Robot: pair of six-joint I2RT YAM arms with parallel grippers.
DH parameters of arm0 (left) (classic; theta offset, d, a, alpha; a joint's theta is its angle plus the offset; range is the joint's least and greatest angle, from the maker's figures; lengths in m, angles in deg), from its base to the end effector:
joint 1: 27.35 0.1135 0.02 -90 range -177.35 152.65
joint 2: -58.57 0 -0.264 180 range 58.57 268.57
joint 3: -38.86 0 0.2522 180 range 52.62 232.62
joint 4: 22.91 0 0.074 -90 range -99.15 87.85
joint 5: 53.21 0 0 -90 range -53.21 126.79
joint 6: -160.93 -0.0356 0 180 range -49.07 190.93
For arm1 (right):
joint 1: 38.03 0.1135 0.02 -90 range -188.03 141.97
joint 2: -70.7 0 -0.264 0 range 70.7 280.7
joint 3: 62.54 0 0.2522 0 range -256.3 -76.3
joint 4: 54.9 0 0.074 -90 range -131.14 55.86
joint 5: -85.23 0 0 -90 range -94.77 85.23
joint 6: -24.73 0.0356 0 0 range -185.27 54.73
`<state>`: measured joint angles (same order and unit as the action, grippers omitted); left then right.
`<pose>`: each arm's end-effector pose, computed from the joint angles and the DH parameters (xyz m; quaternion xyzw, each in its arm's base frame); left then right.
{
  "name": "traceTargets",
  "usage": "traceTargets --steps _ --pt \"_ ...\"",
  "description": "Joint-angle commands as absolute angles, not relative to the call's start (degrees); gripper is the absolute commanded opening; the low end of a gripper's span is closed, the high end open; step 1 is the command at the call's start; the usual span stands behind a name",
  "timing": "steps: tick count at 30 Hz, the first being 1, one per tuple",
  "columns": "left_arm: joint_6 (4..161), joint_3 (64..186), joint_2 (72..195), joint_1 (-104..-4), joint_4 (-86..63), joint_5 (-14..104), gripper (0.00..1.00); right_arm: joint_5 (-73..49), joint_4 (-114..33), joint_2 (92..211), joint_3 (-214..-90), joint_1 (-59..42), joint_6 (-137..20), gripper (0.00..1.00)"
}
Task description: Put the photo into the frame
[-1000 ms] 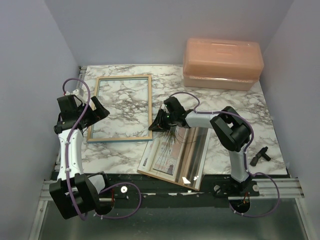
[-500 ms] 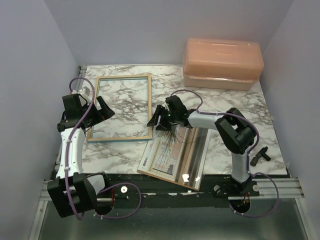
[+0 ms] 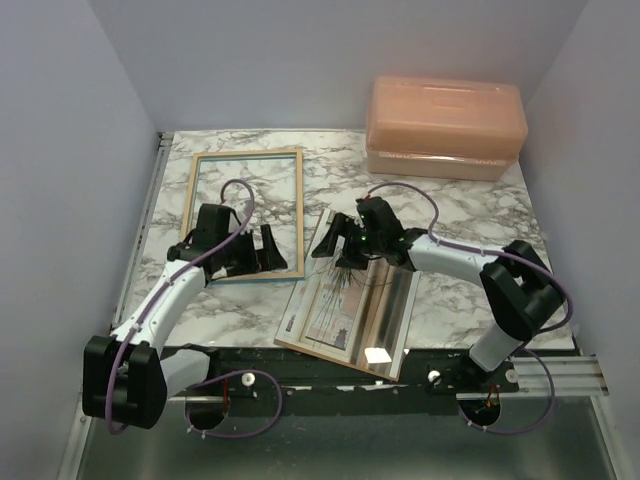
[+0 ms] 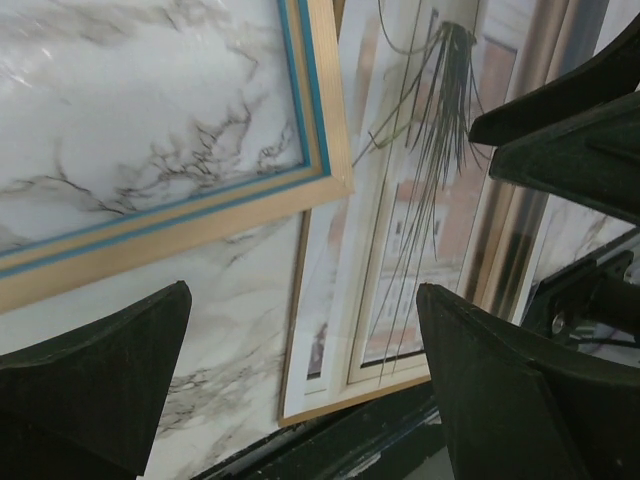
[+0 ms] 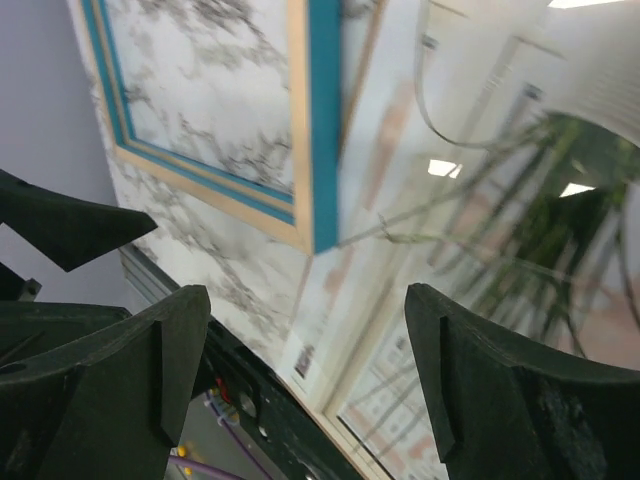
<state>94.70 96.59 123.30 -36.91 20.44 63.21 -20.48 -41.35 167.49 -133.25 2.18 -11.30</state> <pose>0.2194 -0.0530 0.2400 -0.0364 0.9184 -0.3006 0.2547 0.2696 0.2405 0.1957 0.0496 0.8970 0.3930 0.1964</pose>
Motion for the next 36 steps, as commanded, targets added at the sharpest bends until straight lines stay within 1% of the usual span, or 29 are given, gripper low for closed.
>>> traceTargets --steps 1,6,12,18,20,23,27,32,34,36 --pt "101.13 91.57 121.71 -42.72 16.98 63.76 0.99 -19.99 -39.19 163.17 -124.99 -0.13 -10.35 0.87" --pt "104.80 86.18 122.62 -47.27 14.70 62.72 0.98 -19.96 -35.53 156.76 -117.90 -3.76 -11.49 0.87" --pt "106.48 81.41 123.45 -50.65 12.48 59.95 0.97 -17.98 -25.57 144.77 -110.69 -11.37 -12.98 0.87" --pt "107.93 79.32 125.54 -52.77 9.20 58.87 0.96 -9.37 -15.70 134.59 -109.33 -16.12 -12.95 0.88" --pt "108.23 79.40 126.75 -53.22 8.27 58.89 0.96 -5.31 -12.75 133.02 -109.41 -17.17 -12.46 0.93" --pt "108.82 79.90 128.92 -54.01 6.46 59.57 0.96 -1.97 -10.21 131.71 -108.96 -19.70 -11.80 0.95" --pt "109.48 81.36 132.06 -55.22 5.16 59.37 0.95 -2.69 -9.71 128.60 -107.14 -22.58 -11.13 0.95" --pt "110.87 83.16 136.70 -57.54 2.89 59.74 0.94 -2.61 -8.37 127.66 -105.30 -25.01 -10.78 0.96" --pt "111.33 84.11 138.94 -58.96 2.20 59.72 0.94 -2.51 -7.88 127.15 -104.34 -26.08 -9.90 1.00" --pt "111.74 85.14 140.85 -60.07 1.64 59.82 0.94 -2.81 -7.84 126.28 -103.21 -27.57 -9.57 1.00"
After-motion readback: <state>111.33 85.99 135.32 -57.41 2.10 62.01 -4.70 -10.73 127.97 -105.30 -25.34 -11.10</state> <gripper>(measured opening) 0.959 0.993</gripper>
